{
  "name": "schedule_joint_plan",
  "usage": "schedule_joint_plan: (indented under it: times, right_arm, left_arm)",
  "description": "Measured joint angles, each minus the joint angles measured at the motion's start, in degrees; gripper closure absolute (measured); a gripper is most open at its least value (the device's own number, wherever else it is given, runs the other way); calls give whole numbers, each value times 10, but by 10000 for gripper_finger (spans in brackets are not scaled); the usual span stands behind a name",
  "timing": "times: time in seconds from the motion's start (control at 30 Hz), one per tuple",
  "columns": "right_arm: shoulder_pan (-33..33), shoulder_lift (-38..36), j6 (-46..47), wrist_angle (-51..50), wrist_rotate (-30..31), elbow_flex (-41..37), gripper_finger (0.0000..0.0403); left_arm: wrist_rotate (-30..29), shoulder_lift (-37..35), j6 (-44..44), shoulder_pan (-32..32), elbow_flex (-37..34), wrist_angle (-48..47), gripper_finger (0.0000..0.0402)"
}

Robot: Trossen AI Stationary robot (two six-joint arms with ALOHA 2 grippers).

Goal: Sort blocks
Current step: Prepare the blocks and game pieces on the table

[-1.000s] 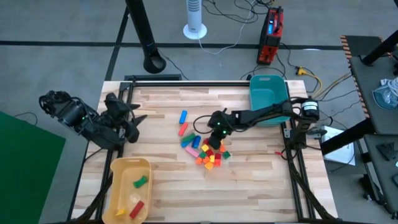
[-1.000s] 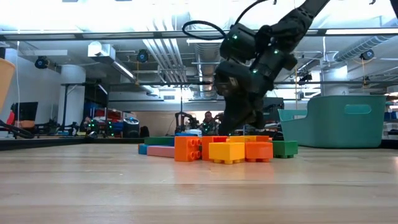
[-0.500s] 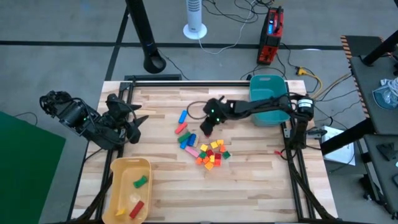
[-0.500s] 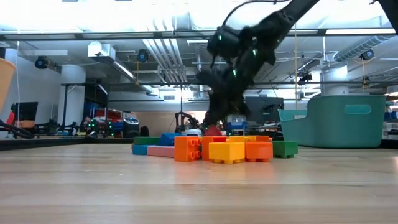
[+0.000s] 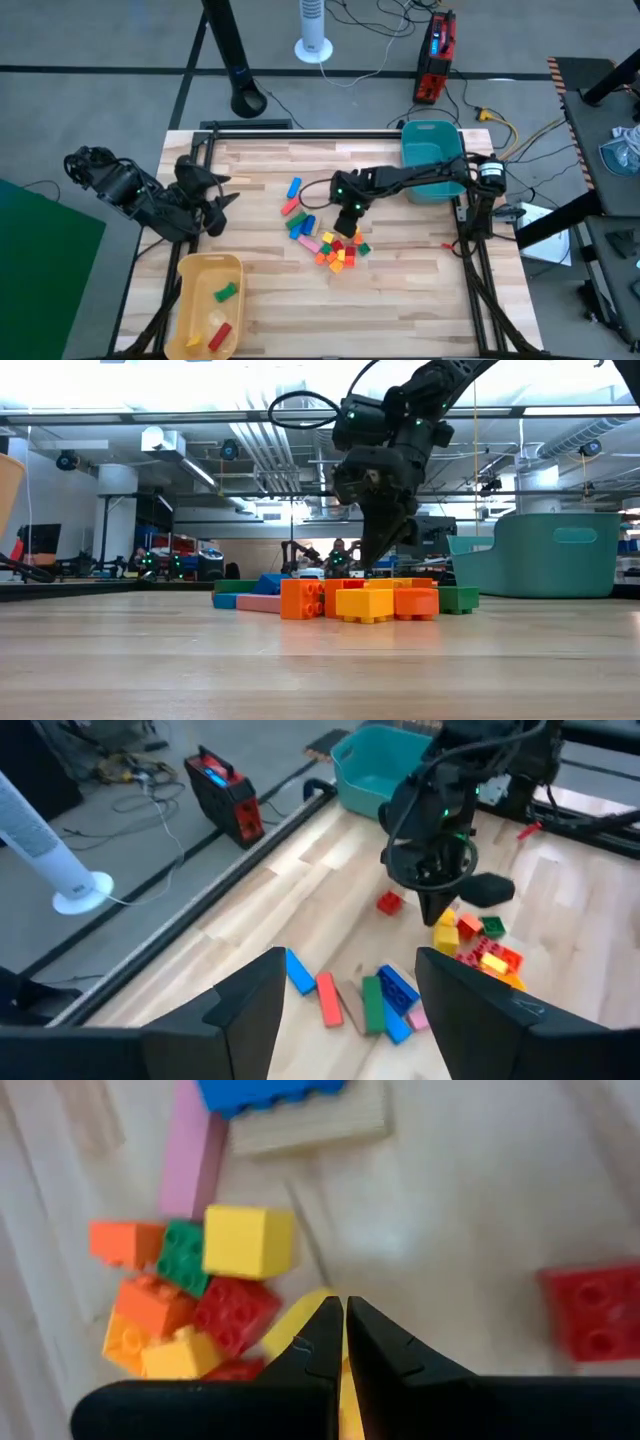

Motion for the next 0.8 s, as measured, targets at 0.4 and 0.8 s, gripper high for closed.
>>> schedule_joint_plan:
  times: [0.4,0.8]
  right_arm:
    - [13,0,3,137,12,-2,392]
    - [16,92,20,325,-25,-4,393]
  left_arm:
    - [211,-7,224,138,-164,281,389]
    - [340,-28,271,233,-266,424,401]
